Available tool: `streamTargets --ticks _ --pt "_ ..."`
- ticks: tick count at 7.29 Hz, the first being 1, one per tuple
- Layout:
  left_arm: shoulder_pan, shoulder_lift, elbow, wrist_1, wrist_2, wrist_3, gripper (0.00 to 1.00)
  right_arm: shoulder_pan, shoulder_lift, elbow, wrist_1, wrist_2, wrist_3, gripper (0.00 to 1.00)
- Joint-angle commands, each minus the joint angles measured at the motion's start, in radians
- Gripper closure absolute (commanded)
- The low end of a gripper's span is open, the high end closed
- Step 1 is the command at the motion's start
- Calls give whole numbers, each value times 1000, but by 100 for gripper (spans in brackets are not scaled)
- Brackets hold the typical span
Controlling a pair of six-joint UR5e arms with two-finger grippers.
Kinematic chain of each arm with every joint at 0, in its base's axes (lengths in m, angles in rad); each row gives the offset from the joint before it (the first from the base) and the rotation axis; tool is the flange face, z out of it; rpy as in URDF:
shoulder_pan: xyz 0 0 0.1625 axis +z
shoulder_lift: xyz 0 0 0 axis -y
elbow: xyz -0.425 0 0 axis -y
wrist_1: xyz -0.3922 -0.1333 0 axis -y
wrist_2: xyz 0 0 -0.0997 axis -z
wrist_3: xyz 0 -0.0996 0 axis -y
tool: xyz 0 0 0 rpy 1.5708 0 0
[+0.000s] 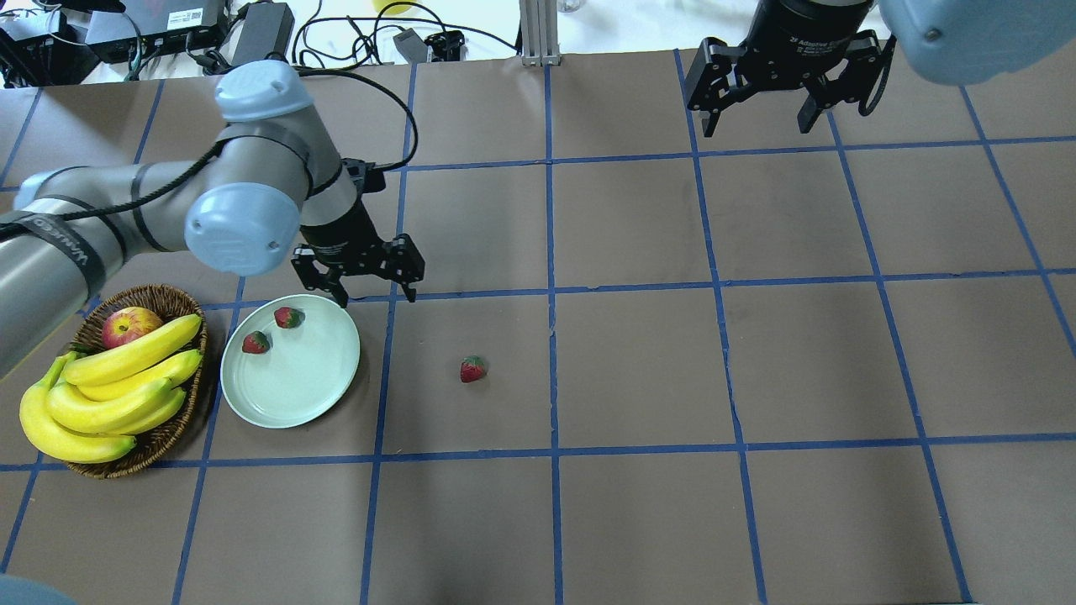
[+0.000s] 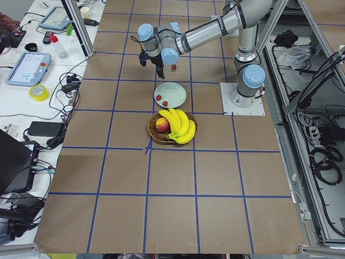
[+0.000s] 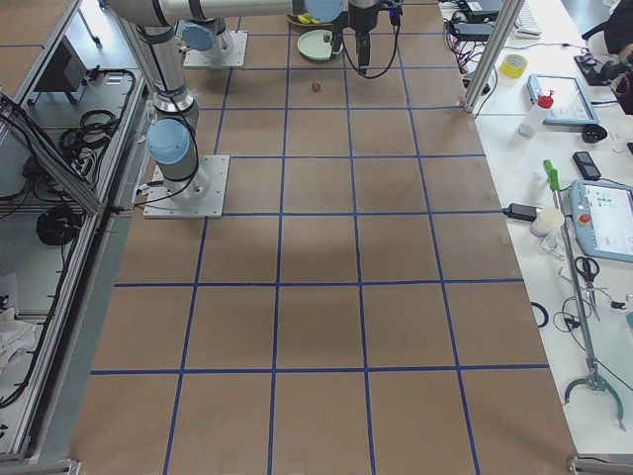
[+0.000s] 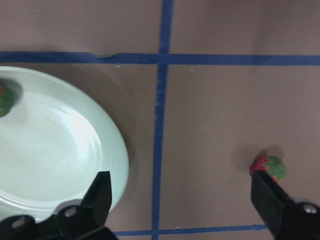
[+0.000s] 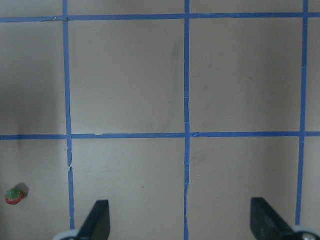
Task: Collect all strawberries into plate
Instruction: 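Reach the left gripper to the last strawberry and grasp it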
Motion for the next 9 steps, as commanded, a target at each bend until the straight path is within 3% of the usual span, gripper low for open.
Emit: streamTargets --ticks 1,6,7,8,9 --pt "-94 -10 -95 105 -1 3 0 0 0 0 0 1 0 0" --pt "-115 -51 -138 179 -44 9 0 0 0 1 0 1 2 0" --pt "-115 -59 -136 181 -44 7 6 2 0 -2 -1 2 2 0" --pt "-115 -59 -140 181 -41 9 14 3 0 -2 -1 2 0 0" --pt "-115 -65 -141 179 -44 7 48 2 0 -1 -1 2 0 0"
